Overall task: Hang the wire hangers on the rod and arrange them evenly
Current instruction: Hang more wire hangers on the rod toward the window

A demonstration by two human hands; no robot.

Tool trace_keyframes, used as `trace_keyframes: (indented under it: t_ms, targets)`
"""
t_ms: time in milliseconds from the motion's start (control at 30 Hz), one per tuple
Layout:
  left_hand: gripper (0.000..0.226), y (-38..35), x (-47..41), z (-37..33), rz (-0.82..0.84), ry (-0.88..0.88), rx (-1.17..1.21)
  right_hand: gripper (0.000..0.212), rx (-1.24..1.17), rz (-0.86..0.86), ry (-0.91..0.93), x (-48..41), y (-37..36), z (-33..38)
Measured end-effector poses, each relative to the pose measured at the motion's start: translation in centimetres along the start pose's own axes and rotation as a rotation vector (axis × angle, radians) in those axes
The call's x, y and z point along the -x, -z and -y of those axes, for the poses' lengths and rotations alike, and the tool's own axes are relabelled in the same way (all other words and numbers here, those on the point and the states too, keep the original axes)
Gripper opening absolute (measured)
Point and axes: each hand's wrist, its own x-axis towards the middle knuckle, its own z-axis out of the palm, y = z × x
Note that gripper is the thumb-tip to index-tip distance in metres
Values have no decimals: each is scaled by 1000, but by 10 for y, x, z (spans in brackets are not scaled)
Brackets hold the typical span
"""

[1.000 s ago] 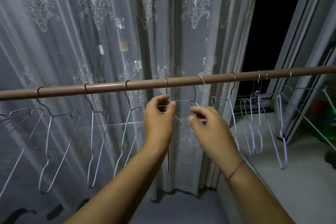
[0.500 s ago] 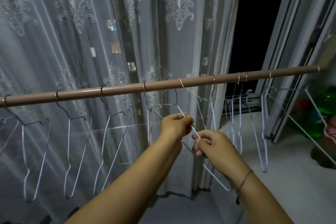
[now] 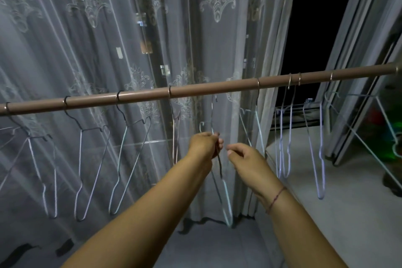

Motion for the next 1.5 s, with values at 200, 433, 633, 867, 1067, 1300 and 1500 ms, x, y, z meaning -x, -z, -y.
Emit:
trace_keyframes:
  t_ms: [200,433,633,867,1067,1300,1500]
  targets:
    - [29,24,20,46,48,58,-178,36,84,-11,16,6,5,-32]
    - [25,57,33,94,186,-35,-351,41,224,30,37,16,-4,-66]
    - [25,82,28,103,282,-184,-554,28,349,101,92,19,-5,-76]
    - [21,86,25,110,221,-302,-687,12,295,136,20,35,4,-83]
    - [19,78,36,113,-151,-462,-598,14,-113,82,-147,64,6,-78]
    - [9,42,68,111,276,-65,-126,19,-355,79,-123,79,-2,-62]
    - [13,22,69,78,358,-71,8,19,-531,20,-76,83,2,-36]
